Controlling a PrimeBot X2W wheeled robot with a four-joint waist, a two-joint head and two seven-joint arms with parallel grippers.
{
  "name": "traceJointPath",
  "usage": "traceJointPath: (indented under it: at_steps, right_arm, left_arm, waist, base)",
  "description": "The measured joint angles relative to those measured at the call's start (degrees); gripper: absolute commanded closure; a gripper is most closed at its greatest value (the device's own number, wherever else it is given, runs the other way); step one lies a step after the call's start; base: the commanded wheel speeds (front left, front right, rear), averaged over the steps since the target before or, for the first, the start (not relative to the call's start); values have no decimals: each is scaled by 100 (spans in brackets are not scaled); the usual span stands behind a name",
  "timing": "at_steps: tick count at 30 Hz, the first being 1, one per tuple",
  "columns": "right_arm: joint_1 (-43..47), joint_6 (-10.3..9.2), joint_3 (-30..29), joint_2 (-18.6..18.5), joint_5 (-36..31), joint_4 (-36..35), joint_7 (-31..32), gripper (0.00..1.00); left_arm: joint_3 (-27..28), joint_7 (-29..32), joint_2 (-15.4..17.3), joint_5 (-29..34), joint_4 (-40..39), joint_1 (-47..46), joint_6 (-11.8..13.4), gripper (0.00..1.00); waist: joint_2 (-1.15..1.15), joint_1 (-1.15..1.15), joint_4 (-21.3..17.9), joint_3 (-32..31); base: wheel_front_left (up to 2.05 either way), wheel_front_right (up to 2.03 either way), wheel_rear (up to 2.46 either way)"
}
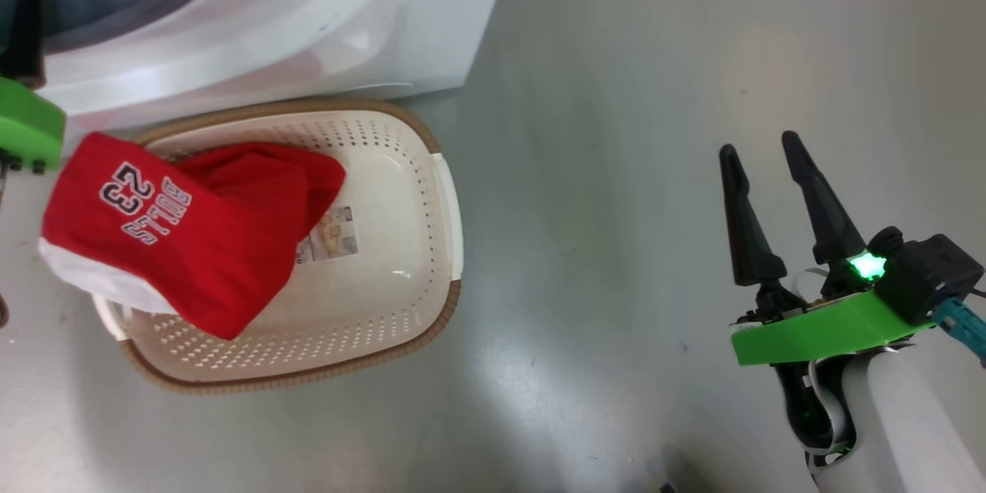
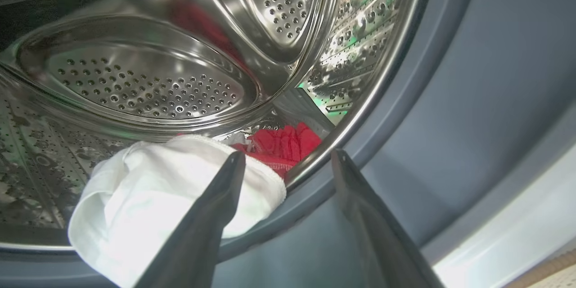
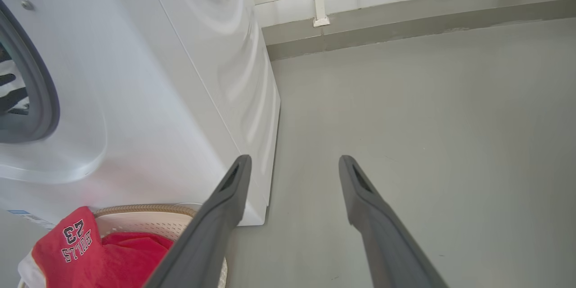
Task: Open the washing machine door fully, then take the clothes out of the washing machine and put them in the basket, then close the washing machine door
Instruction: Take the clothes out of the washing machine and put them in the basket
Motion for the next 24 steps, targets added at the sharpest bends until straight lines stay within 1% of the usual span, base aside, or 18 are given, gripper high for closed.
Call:
traceJointPath:
  at_steps: [3,6,15,24]
  right_arm:
    - [-3,0,124,-3,25,-4,0,0]
    - [-8,0,172,-3,30,-11,0,0]
    - [-121,0,327,-4,69,-56,0,0]
    - [-125,0,408,-5,73,-100,0,0]
  left_arm:
    - [-159,1,185,79,171,-48,90,0]
    - [-288,0,364,166,253,-200,245,0]
    - [-545,0,695,164,560,-514,557,0]
    - [-755,-7,937,143,740,-827,765,0]
  waist:
    - [0,0,-82,60]
    - [0,0,-156,129]
    - [0,0,-330,309]
    - [0,0,-450,453]
  base:
    - [0,0,0]
    - [0,0,0]
    - [0,0,0]
    - [0,0,0]
